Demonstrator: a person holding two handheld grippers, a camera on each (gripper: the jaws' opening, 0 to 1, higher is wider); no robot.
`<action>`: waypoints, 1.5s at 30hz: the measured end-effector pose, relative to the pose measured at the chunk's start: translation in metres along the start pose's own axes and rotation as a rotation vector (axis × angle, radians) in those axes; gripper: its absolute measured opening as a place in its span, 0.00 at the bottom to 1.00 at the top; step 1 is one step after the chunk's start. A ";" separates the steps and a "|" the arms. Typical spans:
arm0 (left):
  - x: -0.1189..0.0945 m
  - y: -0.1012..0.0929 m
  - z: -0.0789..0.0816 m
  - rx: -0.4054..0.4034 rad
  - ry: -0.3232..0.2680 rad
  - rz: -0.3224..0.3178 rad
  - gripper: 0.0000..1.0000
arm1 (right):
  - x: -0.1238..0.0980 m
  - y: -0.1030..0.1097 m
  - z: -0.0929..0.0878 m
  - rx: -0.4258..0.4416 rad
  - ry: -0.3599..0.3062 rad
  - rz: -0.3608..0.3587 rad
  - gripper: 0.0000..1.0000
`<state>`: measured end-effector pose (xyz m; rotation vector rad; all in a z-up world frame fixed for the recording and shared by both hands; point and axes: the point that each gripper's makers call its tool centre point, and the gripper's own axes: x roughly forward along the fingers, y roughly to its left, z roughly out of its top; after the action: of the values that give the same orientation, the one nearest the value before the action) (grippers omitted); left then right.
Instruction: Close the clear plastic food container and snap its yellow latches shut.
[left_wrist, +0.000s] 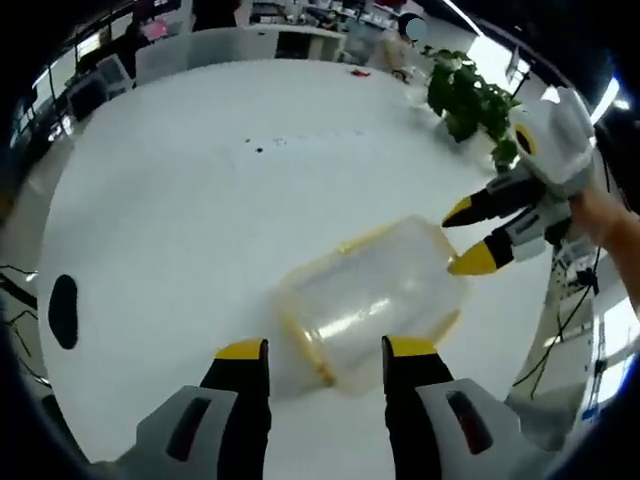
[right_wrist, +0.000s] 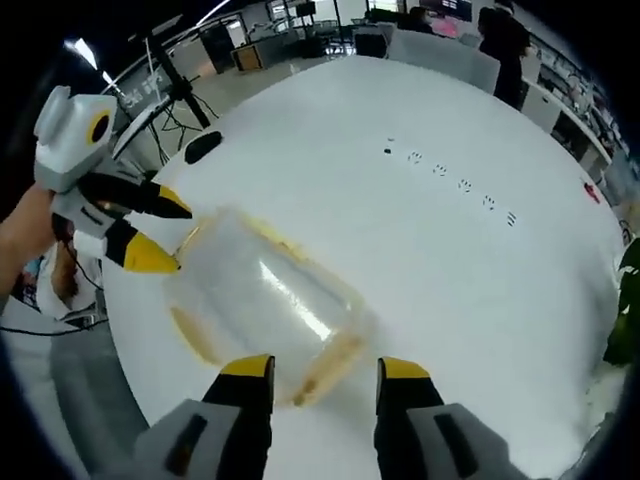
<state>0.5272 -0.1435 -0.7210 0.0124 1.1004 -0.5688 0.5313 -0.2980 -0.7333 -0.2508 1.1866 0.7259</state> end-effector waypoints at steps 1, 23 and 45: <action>0.000 -0.002 0.000 -0.012 -0.003 -0.005 0.42 | 0.000 -0.001 0.001 0.003 -0.007 -0.006 0.41; 0.012 -0.006 -0.013 -0.065 0.011 -0.030 0.38 | 0.005 0.010 0.000 0.049 -0.014 0.081 0.34; 0.015 -0.009 -0.012 -0.081 -0.006 -0.041 0.34 | 0.008 0.017 -0.001 0.104 -0.029 0.107 0.29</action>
<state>0.5184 -0.1538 -0.7363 -0.0826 1.1189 -0.5596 0.5216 -0.2823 -0.7376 -0.0903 1.2137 0.7558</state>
